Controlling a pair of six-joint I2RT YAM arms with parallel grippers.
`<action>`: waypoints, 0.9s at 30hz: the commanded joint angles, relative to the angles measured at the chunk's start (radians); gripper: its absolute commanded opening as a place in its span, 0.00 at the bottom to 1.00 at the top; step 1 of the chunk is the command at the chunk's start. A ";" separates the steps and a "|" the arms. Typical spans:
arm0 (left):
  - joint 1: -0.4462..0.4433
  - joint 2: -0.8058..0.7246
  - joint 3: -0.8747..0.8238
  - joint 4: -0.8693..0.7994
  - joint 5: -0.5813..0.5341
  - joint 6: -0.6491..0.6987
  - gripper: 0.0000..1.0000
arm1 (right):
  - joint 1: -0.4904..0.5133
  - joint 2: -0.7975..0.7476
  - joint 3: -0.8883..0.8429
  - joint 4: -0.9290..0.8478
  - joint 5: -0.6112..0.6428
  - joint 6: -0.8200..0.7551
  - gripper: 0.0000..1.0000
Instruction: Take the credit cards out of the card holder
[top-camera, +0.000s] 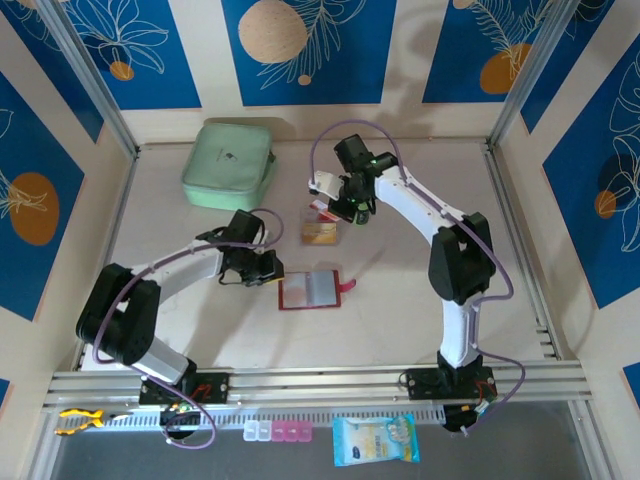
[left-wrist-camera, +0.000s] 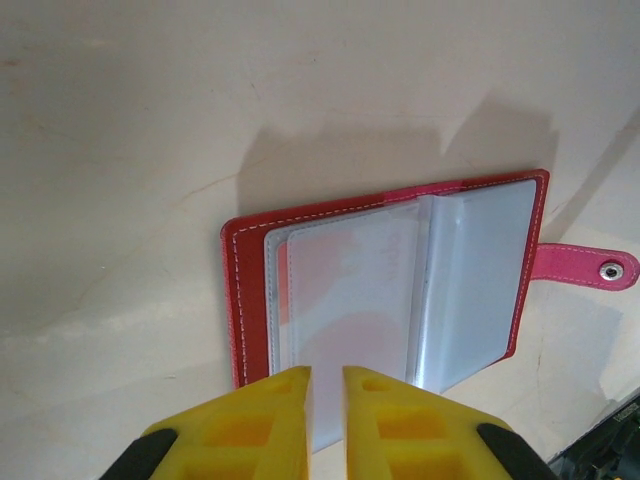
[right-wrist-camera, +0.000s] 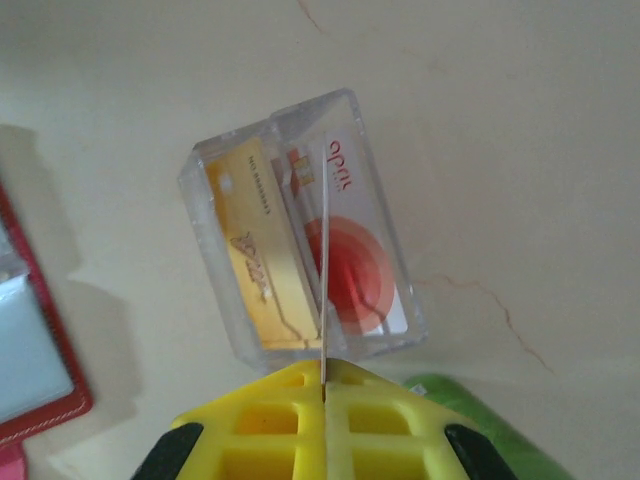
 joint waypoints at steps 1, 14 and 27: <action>0.017 -0.003 0.022 0.002 0.012 0.025 0.16 | -0.006 0.043 0.052 -0.027 -0.010 -0.044 0.00; 0.032 0.023 0.042 -0.005 0.015 0.029 0.16 | -0.011 0.042 0.096 -0.030 -0.055 -0.052 0.00; 0.040 0.015 0.034 -0.017 0.009 0.034 0.16 | -0.028 0.112 0.193 -0.030 -0.061 -0.084 0.00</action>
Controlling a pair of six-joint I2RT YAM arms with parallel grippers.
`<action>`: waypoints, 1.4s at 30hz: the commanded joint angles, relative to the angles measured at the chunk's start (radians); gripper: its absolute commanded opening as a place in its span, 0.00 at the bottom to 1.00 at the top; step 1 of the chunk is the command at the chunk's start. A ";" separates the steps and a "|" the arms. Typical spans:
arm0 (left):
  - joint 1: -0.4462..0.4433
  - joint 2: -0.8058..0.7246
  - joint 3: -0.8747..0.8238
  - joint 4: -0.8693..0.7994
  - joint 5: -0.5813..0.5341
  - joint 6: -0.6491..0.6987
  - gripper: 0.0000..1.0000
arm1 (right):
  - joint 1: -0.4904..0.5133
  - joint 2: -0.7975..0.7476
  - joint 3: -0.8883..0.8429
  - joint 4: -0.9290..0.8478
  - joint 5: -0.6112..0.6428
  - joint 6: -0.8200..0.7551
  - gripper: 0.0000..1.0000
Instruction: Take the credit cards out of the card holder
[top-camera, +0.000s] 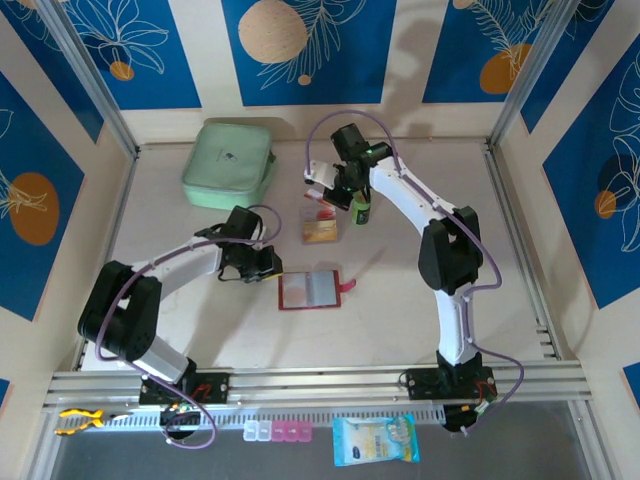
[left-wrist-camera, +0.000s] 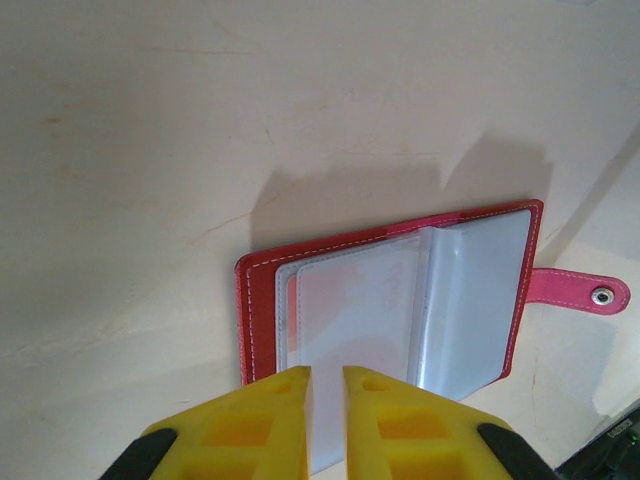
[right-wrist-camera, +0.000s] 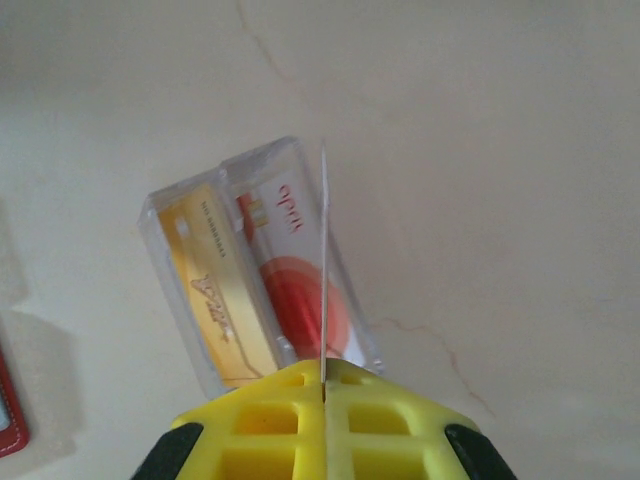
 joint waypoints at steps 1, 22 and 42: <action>0.018 0.000 0.013 -0.018 0.010 0.025 0.16 | -0.007 0.048 0.030 -0.021 -0.039 -0.025 0.00; 0.032 0.025 0.009 -0.010 0.028 0.031 0.16 | -0.009 0.070 -0.025 -0.128 -0.081 -0.042 0.03; 0.034 -0.066 -0.049 0.002 0.041 -0.002 0.17 | 0.059 -0.190 -0.258 0.099 -0.014 0.210 0.21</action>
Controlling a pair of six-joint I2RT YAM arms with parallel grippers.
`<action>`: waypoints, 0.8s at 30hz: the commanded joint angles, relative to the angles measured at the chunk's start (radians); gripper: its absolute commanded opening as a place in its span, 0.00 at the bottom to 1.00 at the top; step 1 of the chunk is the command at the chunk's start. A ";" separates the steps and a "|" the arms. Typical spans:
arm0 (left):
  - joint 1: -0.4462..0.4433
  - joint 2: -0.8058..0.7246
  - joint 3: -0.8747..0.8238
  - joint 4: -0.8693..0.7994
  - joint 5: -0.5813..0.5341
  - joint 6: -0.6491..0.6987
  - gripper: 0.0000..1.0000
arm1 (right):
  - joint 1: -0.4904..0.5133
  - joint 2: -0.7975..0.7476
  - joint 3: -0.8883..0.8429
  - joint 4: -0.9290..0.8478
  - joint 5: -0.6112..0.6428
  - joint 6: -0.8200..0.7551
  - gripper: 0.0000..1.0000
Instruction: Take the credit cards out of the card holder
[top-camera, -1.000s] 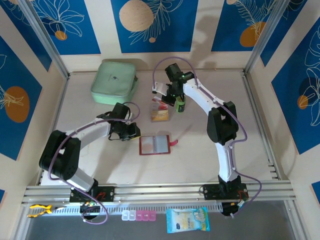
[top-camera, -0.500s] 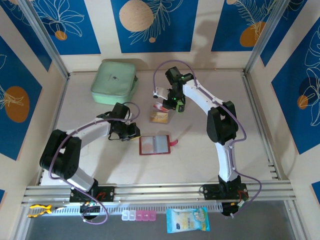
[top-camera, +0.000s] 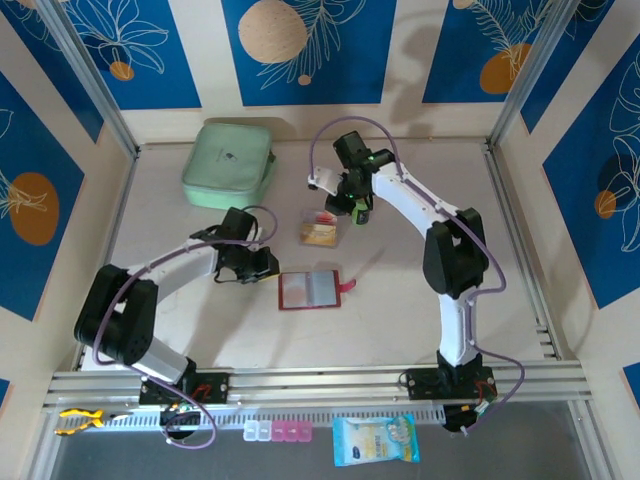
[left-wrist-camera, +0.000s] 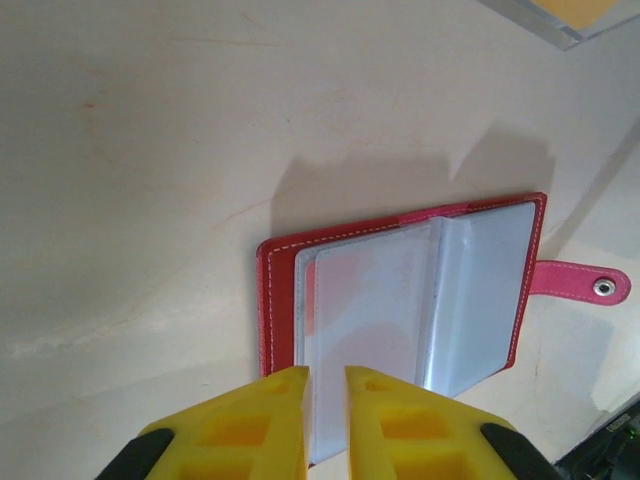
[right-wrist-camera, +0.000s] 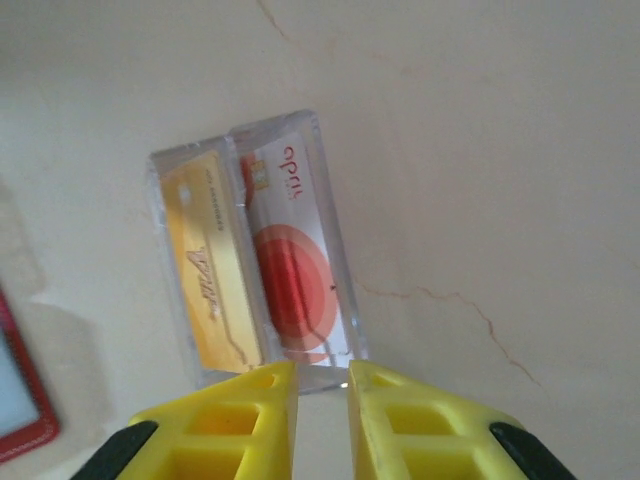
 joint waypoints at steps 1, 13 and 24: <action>0.013 -0.034 -0.017 0.003 0.025 -0.017 0.17 | 0.040 -0.100 -0.084 0.058 -0.029 0.099 0.21; 0.011 -0.101 -0.065 0.022 0.020 -0.037 0.16 | 0.180 -0.315 -0.347 0.153 -0.027 0.413 0.20; -0.014 -0.086 -0.102 0.067 0.078 -0.029 0.15 | 0.254 -0.382 -0.526 0.214 -0.025 0.823 0.18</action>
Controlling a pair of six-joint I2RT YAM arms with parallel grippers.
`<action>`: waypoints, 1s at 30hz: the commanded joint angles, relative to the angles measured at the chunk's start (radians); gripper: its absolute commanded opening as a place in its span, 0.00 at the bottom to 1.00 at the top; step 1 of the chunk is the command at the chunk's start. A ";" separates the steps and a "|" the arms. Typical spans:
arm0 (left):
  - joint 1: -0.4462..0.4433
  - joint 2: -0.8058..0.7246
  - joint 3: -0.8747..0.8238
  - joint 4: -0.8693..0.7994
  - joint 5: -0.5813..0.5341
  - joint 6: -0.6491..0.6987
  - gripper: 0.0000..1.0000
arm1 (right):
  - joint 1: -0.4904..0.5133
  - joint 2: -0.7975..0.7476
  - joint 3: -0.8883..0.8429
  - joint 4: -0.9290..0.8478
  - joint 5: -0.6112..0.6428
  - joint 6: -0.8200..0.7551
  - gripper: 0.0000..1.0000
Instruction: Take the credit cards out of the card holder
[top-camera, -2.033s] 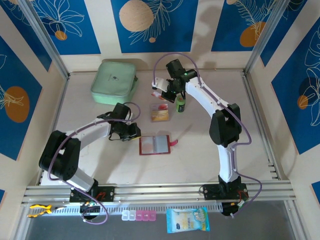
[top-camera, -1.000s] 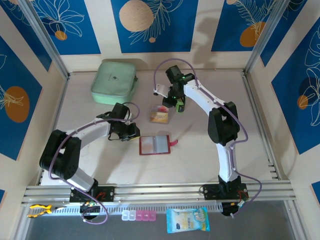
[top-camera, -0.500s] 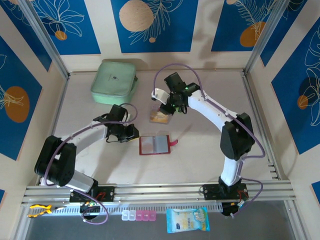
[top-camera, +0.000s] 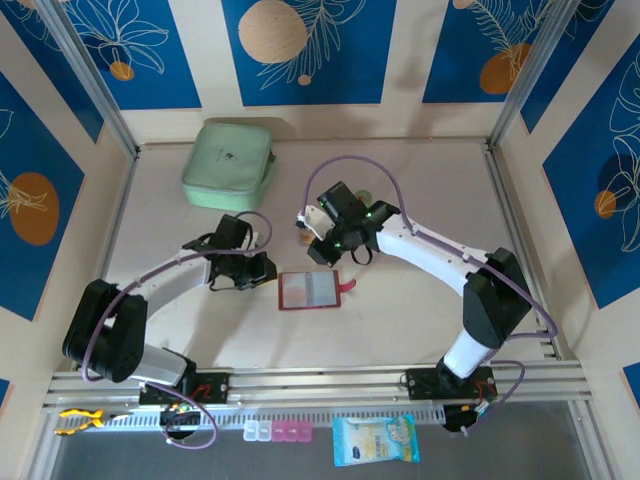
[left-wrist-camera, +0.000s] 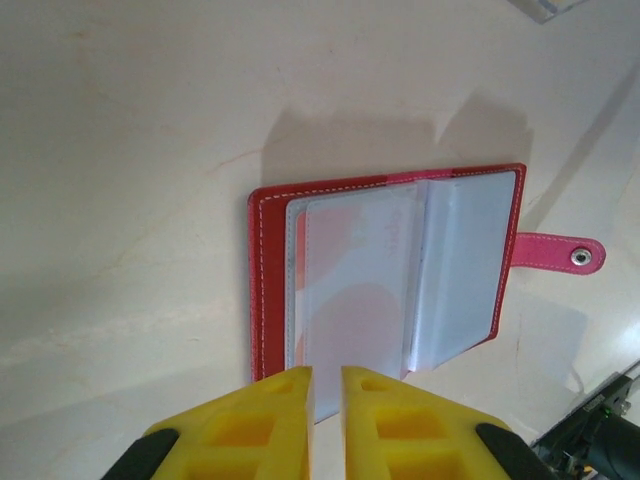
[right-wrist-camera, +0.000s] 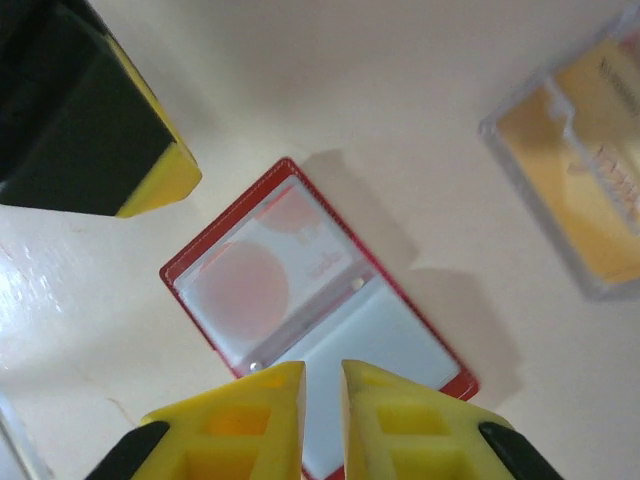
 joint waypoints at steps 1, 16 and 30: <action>-0.014 -0.001 -0.017 0.015 0.040 0.005 0.15 | 0.007 -0.043 -0.056 0.044 -0.012 0.211 0.18; -0.026 0.010 -0.008 -0.001 0.065 0.085 0.14 | 0.114 -0.047 -0.141 0.091 0.118 0.463 0.17; -0.020 0.000 0.109 -0.196 0.100 0.051 0.12 | 0.163 0.056 0.090 -0.171 0.183 0.596 0.12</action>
